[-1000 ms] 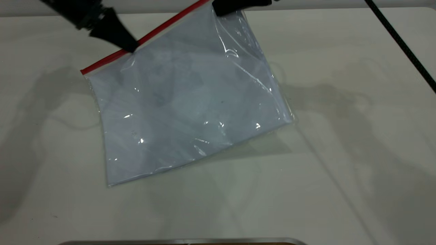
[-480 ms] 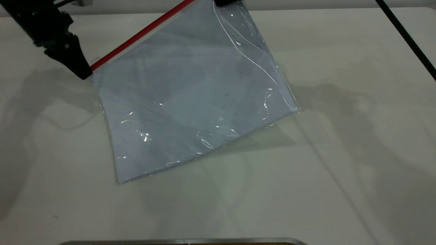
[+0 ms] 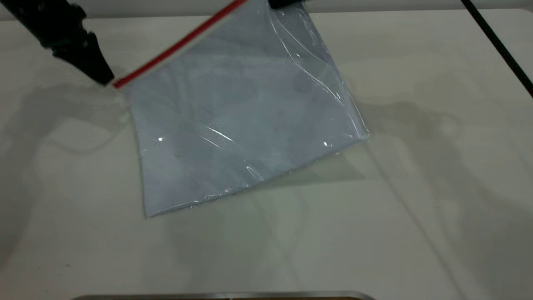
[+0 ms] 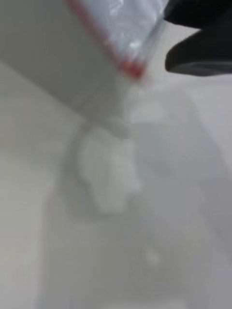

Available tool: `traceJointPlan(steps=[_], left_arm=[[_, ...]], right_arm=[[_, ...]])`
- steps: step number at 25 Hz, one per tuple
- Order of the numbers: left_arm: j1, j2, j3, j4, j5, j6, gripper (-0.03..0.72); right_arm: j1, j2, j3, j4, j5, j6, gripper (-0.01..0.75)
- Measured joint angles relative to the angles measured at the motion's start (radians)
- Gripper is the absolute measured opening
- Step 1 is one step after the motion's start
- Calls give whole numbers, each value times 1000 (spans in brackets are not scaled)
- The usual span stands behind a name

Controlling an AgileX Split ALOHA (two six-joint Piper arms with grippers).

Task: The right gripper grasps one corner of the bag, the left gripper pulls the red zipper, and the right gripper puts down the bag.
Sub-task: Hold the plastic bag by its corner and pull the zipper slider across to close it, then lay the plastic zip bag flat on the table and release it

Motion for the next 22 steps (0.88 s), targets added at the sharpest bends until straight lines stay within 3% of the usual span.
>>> traceJointPlan(steps=[6,10,14,16,19,22], left_arm=[[3,-138,0,-149,36,0,396],[3,-237,0,-275,147,21,422],[3,-328,0,-399,233,69,425],[3,-370,0,-439,233,76,426],[3,-446,0,-448,233,76,426],[3,-528,1,-445,233,31,426]], right_arm=[[-3,77,0,11,-95,12,113],[-3,130,0,-81,-267,78,294],[-4,147,0,-381,-398,228,467],[-6,139,0,-575,-417,418,498],[-11,107,0,-876,-330,781,509],[-14,29,0,-1118,-75,1141,509]])
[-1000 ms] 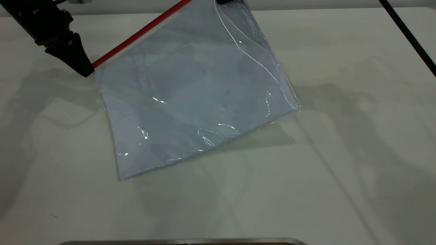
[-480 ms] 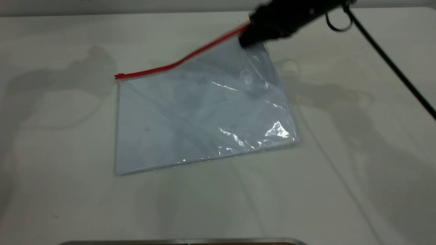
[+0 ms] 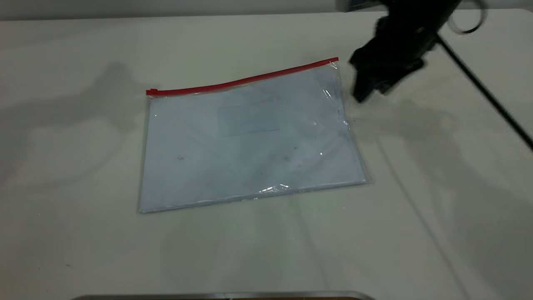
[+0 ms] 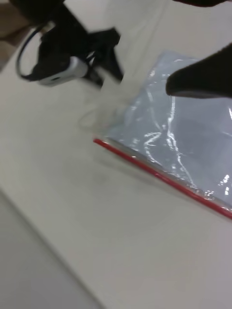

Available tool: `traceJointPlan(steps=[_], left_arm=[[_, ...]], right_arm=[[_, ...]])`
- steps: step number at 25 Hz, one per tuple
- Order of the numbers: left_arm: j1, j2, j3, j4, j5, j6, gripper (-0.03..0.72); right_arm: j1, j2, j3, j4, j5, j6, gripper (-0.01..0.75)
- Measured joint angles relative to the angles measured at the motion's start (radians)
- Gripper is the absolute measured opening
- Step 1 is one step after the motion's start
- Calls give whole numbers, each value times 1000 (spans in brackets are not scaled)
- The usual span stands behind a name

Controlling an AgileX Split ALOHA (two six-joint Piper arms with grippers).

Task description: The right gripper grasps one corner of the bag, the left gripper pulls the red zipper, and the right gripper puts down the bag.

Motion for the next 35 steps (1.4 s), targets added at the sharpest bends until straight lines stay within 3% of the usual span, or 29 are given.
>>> traceJointPlan(steps=[4,8,12,18,26,35], left_arm=[[0,-114,0,32,0,-157,426],[-3,-232,0,134,0,-361,426],[-8,-354,6,312,0,-516,426],[-8,-548,115,558,0,-710,426],[-8,-779,580,648,0,-793,426],[-8,-963,1003,803,0,-910,426]], right_arm=[[0,-129,0,-139,322,208,486],[20,-210,-2,-157,484,228,434],[51,-322,56,-150,495,240,408],[93,-622,283,-139,506,259,403],[99,-1122,578,-141,522,279,402],[99,-1500,891,-173,451,279,402]])
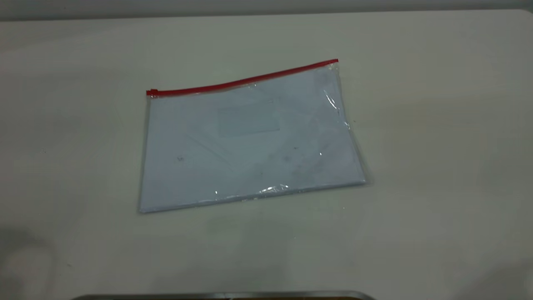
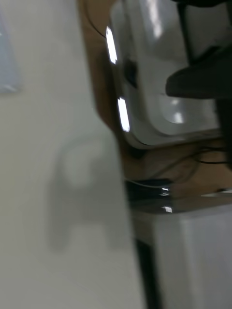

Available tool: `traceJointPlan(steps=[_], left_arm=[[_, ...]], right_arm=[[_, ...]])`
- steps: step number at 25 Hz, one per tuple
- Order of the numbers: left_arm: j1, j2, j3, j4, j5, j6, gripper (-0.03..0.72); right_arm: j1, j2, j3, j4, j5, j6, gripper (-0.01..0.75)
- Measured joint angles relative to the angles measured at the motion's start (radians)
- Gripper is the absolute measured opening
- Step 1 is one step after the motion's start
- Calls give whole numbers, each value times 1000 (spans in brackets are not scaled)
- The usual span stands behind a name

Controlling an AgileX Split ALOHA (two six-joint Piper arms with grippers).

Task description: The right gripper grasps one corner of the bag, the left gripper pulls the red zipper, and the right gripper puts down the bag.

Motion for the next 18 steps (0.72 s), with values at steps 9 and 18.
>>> traceJointPlan(steps=[9,18], left_arm=[[0,-317,244,121,-10,-97,426],[0,-649,291,120,-52,-103,426]], right_arm=[[0,-139,89,-7,-45,3,402],[0,-147,89,-7,-45,3,402]])
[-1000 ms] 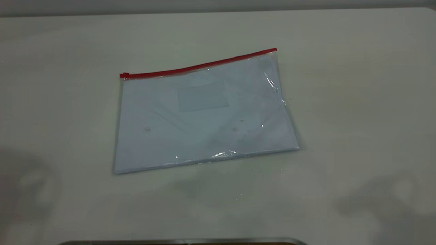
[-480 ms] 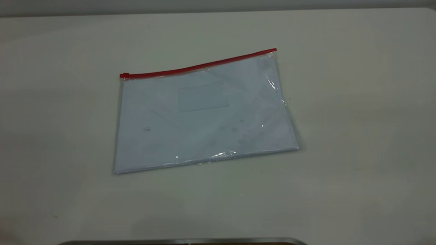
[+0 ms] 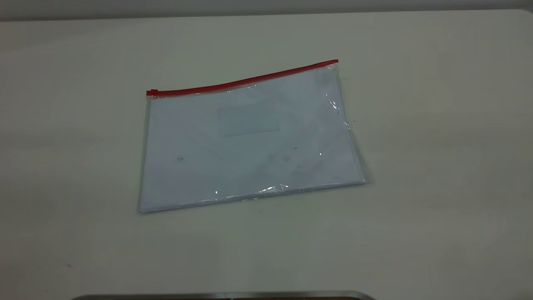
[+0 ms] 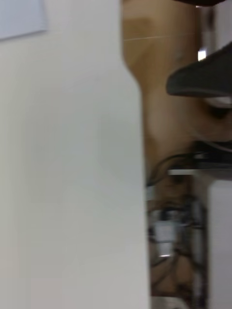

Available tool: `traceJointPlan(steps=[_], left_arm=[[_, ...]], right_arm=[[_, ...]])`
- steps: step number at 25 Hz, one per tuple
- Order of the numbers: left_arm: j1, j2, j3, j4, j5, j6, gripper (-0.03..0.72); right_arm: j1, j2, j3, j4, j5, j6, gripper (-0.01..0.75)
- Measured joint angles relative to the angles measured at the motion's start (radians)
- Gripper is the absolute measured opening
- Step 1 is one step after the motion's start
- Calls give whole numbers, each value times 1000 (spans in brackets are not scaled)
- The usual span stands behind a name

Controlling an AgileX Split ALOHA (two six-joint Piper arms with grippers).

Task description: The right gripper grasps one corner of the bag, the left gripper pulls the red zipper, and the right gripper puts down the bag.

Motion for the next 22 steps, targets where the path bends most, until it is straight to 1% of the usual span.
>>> traceJointPlan(steps=[5,7,13,15,18,20,22], left_arm=[[0,-150,0,0,1,0,426],[0,-202,0,0,4,-1,426],[0,-295,0,0,10,-1,426],[0,-303,0,0,11,-1,426],[0,-305,0,0,14,-1,426],[-6,-305,0,0,15,-3,426],[-25,-305,0,0,15,-3,426]], right_arm=[[-5,-19,0,2,0,0,402],[-56,-54,0,15,0,0,402],[-302,-265,0,26,1,0,402],[-355,-365,0,26,4,0,402],[-394,-527,0,26,14,0,402],[-400,-626,0,27,19,0,402],[-400,-661,0,30,28,0,402]])
